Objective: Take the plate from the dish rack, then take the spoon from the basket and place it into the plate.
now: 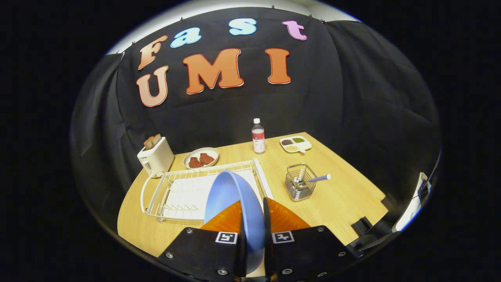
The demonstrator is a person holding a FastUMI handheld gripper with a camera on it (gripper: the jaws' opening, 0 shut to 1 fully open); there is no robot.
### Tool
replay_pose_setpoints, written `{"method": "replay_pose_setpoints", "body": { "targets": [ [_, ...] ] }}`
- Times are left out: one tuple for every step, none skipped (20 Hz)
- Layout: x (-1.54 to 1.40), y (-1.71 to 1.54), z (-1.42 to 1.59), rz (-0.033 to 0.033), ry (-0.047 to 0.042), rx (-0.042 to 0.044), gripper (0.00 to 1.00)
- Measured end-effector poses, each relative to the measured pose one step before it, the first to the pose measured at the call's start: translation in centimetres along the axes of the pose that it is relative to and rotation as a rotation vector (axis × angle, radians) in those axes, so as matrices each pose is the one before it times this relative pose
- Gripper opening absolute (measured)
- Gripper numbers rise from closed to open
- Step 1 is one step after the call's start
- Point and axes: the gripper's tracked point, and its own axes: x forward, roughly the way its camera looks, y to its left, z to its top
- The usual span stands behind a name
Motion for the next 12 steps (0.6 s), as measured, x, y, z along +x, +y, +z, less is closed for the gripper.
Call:
{"method": "replay_pose_setpoints", "body": {
  "targets": [
    [-0.151,0.097,-0.913,0.00795,0.01145,0.02277,0.18],
    [-0.066,0.077,-0.996,0.00751,0.01238,0.02096,0.18],
    [0.112,0.077,-0.884,0.0057,0.01131,0.0179,0.18],
    [0.115,-0.049,-0.903,0.00439,0.00672,0.01237,0.18],
    [0.279,-0.144,-0.757,0.00101,0.0054,0.00428,0.18],
    [0.201,-0.225,-0.914,-0.00193,0.00787,0.00382,0.18],
    [0.382,-0.169,-0.764,-0.00178,0.00694,0.00387,0.18],
    [0.315,-0.151,-0.662,-0.00207,0.01091,0.00737,0.18],
    [0.393,-0.103,-0.653,0.0014,0.01064,0.01099,0.18],
    [0.379,-0.003,-0.603,0.00602,0.01078,0.01511,0.18],
    [0.416,0.125,-0.513,0.00851,0.01305,0.01481,0.18],
    [0.392,0.003,-0.648,0.00587,0.01296,0.01364,0.18]
  ]
}}
